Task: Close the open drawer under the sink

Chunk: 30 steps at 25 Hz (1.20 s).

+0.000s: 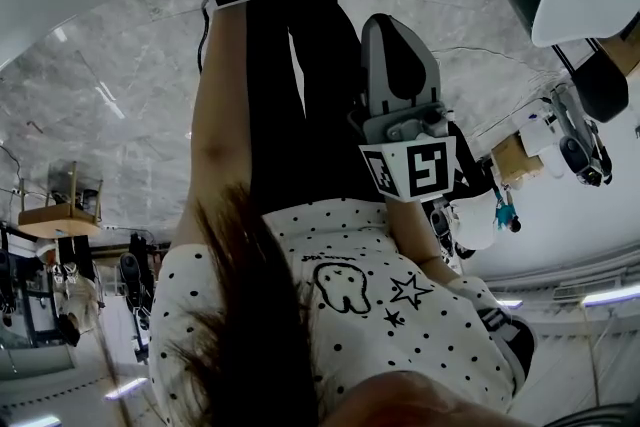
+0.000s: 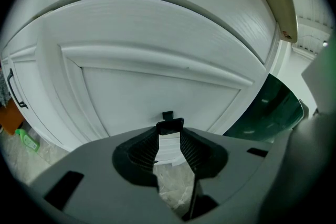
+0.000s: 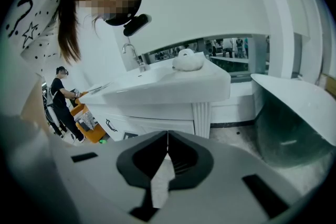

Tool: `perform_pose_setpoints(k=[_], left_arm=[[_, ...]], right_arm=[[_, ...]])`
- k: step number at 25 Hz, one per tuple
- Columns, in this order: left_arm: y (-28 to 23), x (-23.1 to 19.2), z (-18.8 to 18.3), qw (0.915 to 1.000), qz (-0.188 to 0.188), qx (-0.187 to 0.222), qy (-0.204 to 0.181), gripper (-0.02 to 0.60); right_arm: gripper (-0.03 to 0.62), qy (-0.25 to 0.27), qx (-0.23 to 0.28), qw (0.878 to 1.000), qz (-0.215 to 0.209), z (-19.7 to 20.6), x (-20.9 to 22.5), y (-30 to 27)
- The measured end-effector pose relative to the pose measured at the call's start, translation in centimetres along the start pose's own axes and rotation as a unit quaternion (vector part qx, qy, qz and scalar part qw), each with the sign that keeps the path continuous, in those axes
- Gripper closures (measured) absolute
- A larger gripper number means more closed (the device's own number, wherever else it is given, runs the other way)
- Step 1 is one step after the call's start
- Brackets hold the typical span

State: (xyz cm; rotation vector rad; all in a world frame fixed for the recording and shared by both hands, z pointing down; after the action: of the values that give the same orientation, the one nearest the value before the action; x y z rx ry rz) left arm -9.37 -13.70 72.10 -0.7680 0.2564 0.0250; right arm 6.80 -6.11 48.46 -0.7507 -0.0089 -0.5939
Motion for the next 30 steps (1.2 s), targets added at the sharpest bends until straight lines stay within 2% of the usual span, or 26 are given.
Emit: perform_pose_setpoints(k=[11,19,30], left_arm=[[-0.2,0.3,0.3,0.9999,0.000,-0.001,-0.011,0.459],[0.0,0.8,-0.3,0.9999,-0.013,-0.006,-0.007,0.459],[2.2,2.1,-1.0,0.9999,-0.009,0.003,0.007,0.442]], right_arm=[[0.579,-0.001,0.006,1.000,-0.001,0.6,0.3,0.7],[0.579,-0.002,0.008,1.000,-0.003,0.6,0.6,1.8],[0.579,-0.004,0.027,1.000,-0.008,0.0,1.1,3.3]])
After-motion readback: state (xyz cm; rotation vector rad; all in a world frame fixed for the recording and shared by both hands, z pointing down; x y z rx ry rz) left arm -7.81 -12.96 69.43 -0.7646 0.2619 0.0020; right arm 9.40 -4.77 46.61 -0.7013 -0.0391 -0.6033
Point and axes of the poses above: the fingertips, and each gripper's own axes: y backward along the fingers, x to its right, z out of its underside, the point moved 2 cm from there along y, backward along the fingers, and after that the axes turned 1 degree about y, right-handed, at the moved point
